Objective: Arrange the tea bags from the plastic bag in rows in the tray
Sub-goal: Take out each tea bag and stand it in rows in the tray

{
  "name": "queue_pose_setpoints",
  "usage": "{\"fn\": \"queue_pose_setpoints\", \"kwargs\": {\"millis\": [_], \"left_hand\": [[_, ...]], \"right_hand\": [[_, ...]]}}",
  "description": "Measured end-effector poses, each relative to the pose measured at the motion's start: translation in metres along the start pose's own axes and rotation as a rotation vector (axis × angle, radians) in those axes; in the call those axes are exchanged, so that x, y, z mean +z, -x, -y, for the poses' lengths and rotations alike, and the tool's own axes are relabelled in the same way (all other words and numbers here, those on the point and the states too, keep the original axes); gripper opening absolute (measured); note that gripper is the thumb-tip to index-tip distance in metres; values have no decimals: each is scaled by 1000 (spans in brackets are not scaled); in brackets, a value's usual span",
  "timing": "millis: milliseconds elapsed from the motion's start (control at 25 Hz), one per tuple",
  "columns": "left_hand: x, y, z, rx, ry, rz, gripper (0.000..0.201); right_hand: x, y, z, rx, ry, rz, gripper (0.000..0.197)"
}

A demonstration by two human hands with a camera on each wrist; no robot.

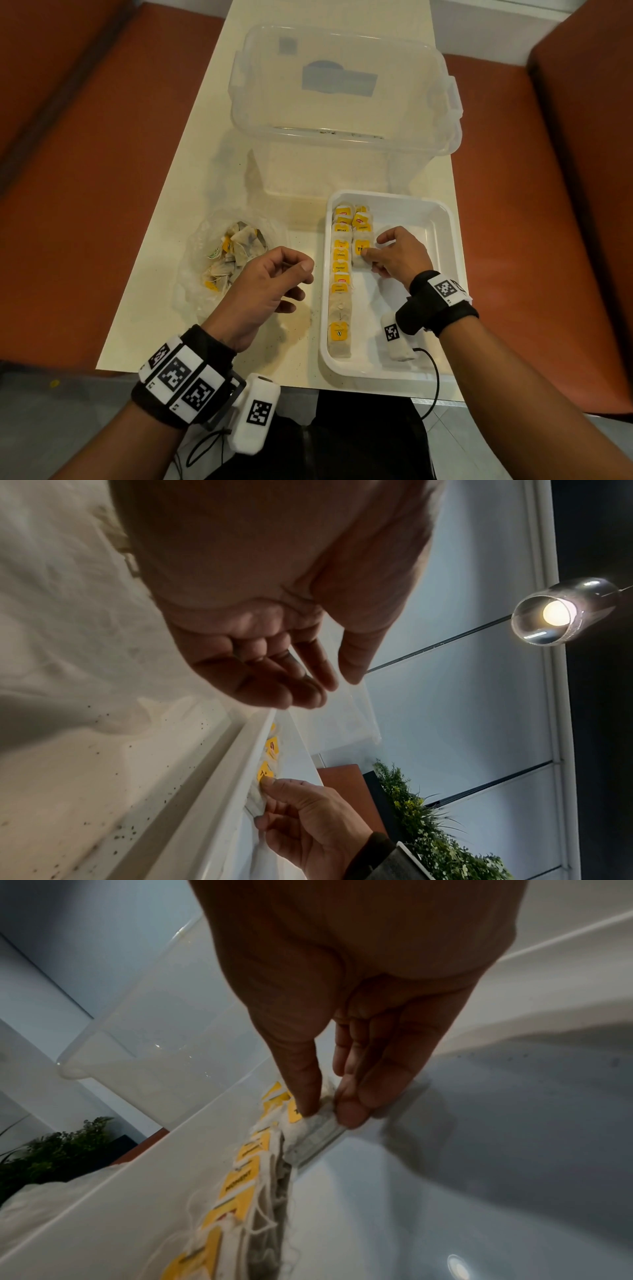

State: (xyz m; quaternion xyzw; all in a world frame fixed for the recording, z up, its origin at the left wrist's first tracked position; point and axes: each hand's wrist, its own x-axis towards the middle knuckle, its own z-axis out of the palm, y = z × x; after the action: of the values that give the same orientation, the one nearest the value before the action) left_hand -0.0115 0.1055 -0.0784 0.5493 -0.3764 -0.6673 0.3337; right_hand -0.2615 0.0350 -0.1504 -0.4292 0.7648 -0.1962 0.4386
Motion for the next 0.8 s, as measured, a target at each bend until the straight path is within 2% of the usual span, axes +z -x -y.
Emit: {"fn": "queue_pose_setpoints", "kwargs": {"millis": [200,480,640,720,800], "left_hand": [[-3,-1,-1,-1,5,-9,14],[-14,-1,-10,33,17,-42,14],[-34,-4,-14,47,55,-82,12],[-49,-7,-17,70,27,-146,5],[-68,-12,-16,123,-192,-279,11]], "right_hand": [[2,1,-2,-2,122,8,53],[2,4,3,-13,148,-24,57],[-3,14,11,-27,129,-94,52],[-5,26,17,-78,79,-112,45],[-5,44,29,-169,12,-90,35]]}}
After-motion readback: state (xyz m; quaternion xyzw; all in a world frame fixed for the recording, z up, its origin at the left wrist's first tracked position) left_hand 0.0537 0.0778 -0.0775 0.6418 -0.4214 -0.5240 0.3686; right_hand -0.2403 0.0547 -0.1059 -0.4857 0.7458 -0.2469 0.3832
